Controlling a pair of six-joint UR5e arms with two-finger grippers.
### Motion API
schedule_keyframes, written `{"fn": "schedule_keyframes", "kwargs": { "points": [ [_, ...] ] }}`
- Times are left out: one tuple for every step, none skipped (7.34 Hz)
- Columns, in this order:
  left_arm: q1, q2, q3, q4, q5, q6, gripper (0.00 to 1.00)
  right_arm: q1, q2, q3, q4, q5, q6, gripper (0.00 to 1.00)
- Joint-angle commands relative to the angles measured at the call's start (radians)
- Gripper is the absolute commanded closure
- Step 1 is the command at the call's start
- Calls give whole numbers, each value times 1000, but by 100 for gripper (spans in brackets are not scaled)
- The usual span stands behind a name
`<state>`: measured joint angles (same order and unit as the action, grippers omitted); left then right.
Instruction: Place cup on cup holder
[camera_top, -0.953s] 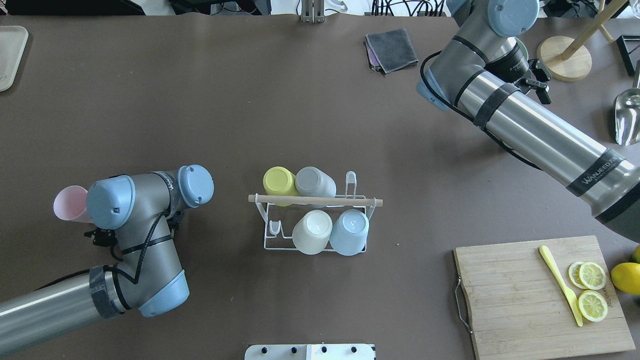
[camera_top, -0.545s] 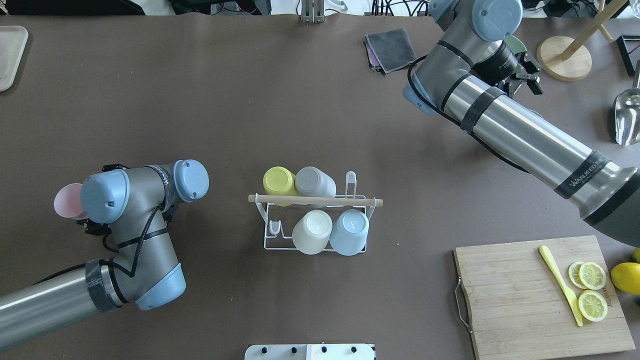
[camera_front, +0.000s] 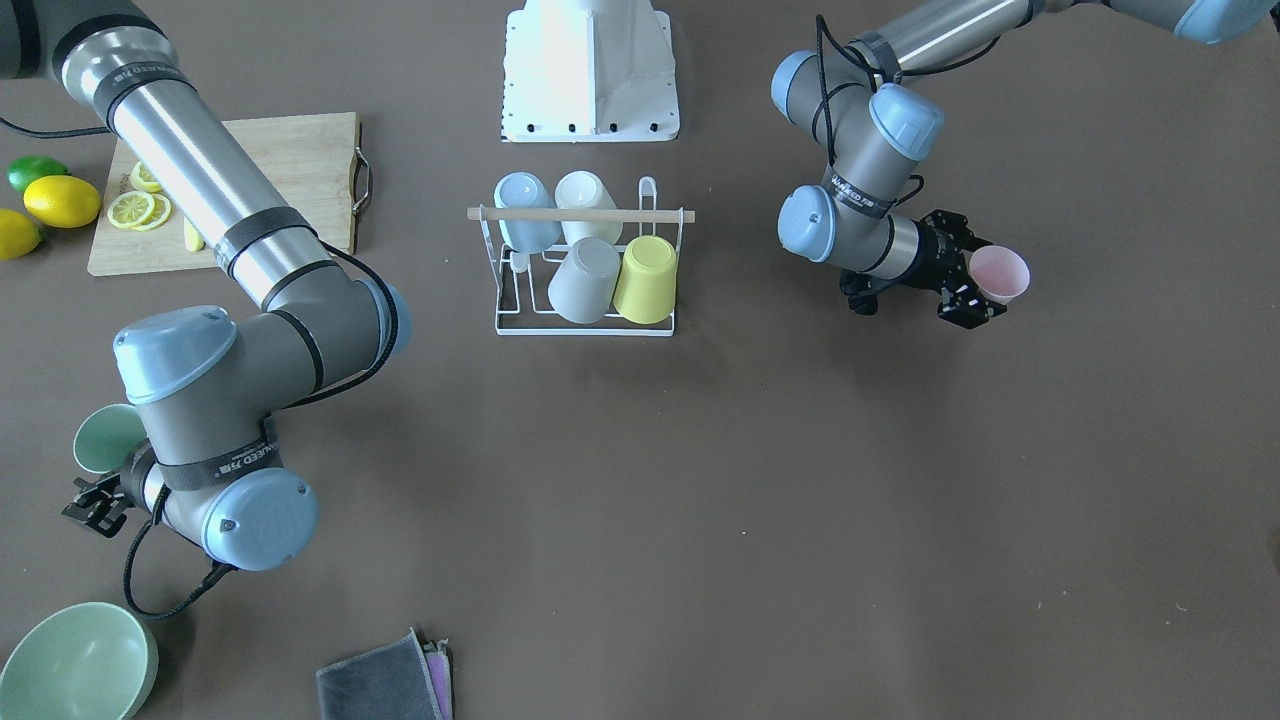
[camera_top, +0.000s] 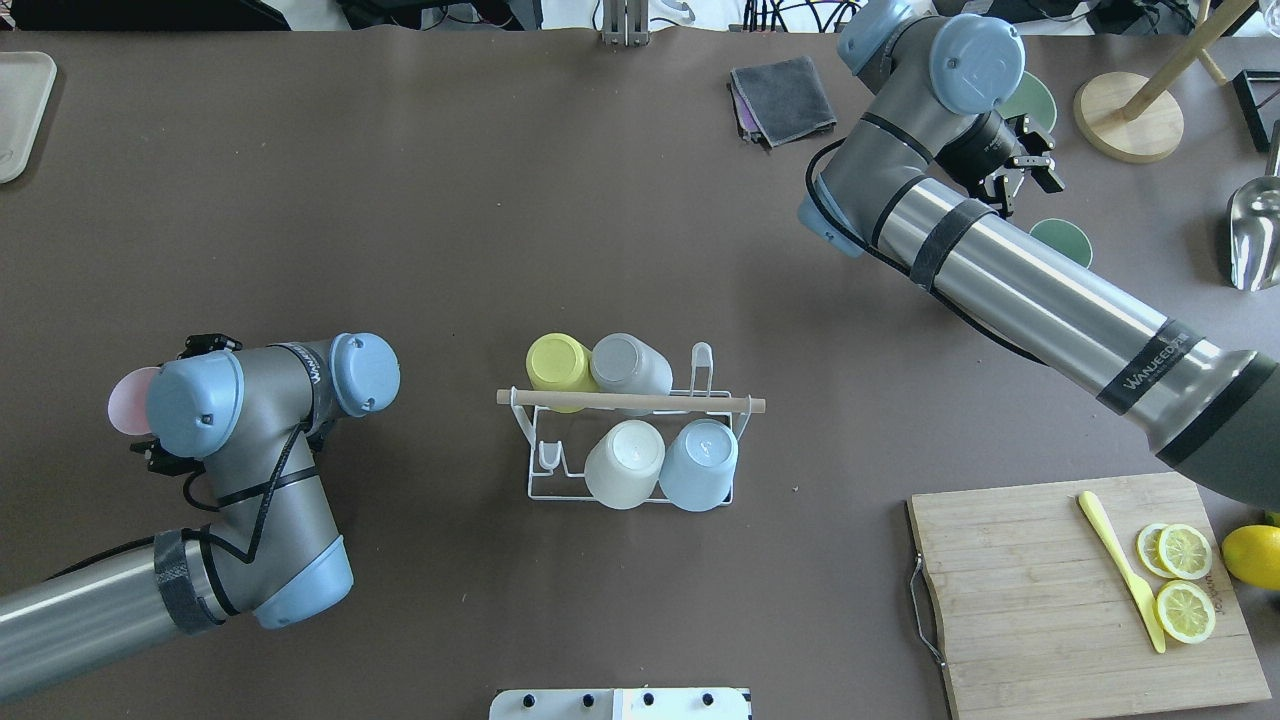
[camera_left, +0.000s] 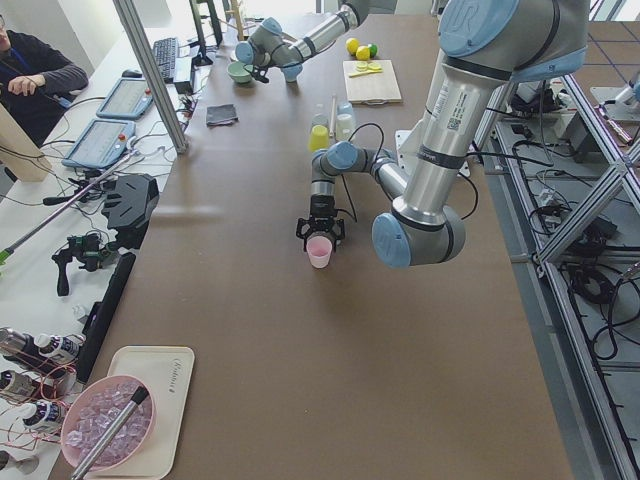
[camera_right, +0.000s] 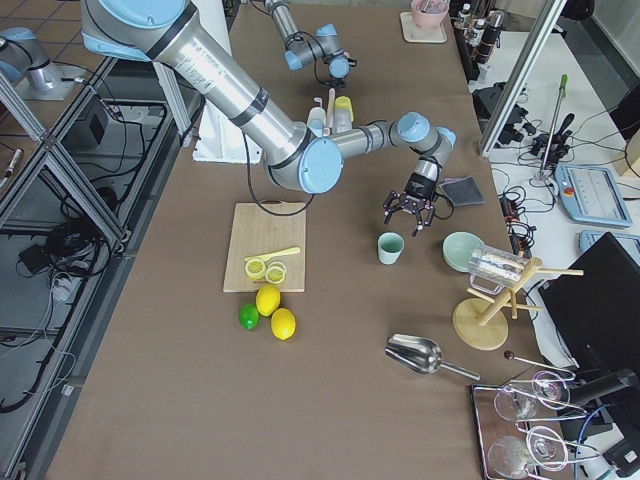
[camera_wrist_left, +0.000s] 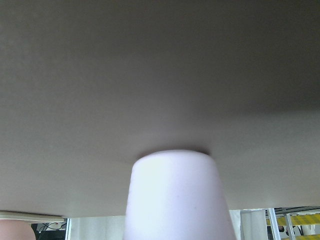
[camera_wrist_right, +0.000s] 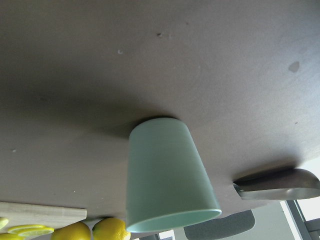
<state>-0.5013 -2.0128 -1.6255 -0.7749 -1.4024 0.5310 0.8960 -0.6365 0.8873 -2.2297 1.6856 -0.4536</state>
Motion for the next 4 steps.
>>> {"fn": "schedule_keyframes", "kwargs": {
  "points": [
    [1,9,3,-10,0,-2,2,-2,-3,-22,28,3,-20,0],
    [1,8,13,-14,0,-2,2,-2,-3,-27,36,5,-31,0],
    [1,8,32,-32,0,-2,2,-3,-6,-27,39,9,-43,0],
    [1,8,33,-33,0,-2,2,-3,-12,-27,41,9,-49,0]
  ]
}}
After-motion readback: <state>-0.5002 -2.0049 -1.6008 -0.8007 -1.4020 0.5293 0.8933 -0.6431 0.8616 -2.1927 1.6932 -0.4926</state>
